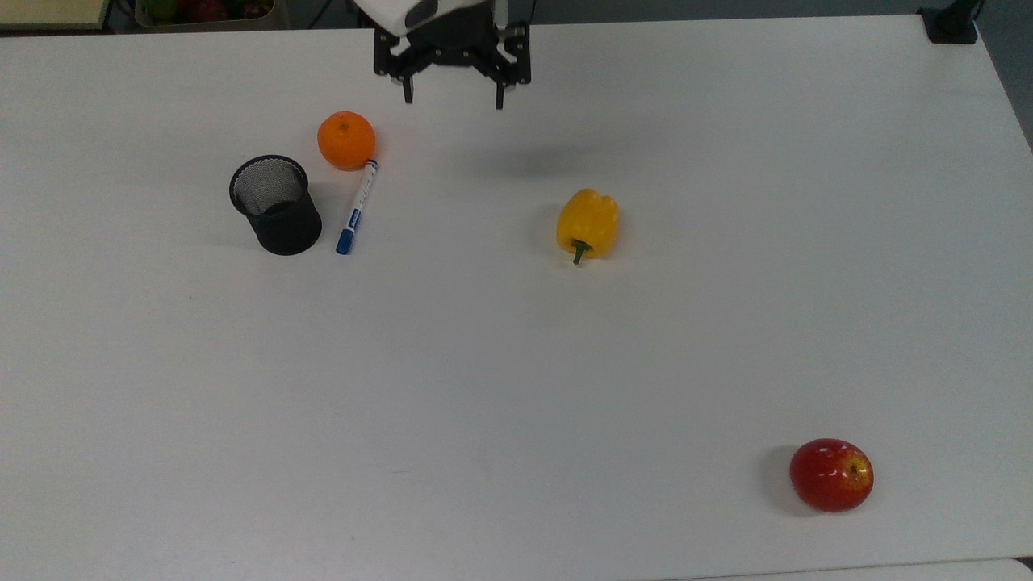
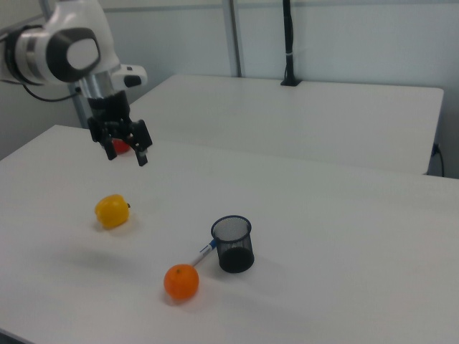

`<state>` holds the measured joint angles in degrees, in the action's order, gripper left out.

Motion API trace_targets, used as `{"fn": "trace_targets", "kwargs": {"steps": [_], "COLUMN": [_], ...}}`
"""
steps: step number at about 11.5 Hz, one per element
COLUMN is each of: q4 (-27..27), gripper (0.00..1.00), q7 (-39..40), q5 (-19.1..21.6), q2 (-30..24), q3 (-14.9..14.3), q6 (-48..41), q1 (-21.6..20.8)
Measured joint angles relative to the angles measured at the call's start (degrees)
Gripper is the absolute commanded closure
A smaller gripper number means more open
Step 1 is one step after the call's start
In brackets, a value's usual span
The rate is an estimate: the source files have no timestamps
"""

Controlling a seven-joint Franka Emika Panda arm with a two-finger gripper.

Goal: Take marker pen

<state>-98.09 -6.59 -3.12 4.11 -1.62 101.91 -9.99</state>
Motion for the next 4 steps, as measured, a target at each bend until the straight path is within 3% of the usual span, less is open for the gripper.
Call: {"fn": "trace_targets", "kwargs": {"steps": [4], "q4": [0.1], "gripper": [0.00], "q7": [3.2], "q5": [-0.2], "q2": [-7.6], "q3": [-0.7], "q6": [-7.9], "q1": [0.7]}}
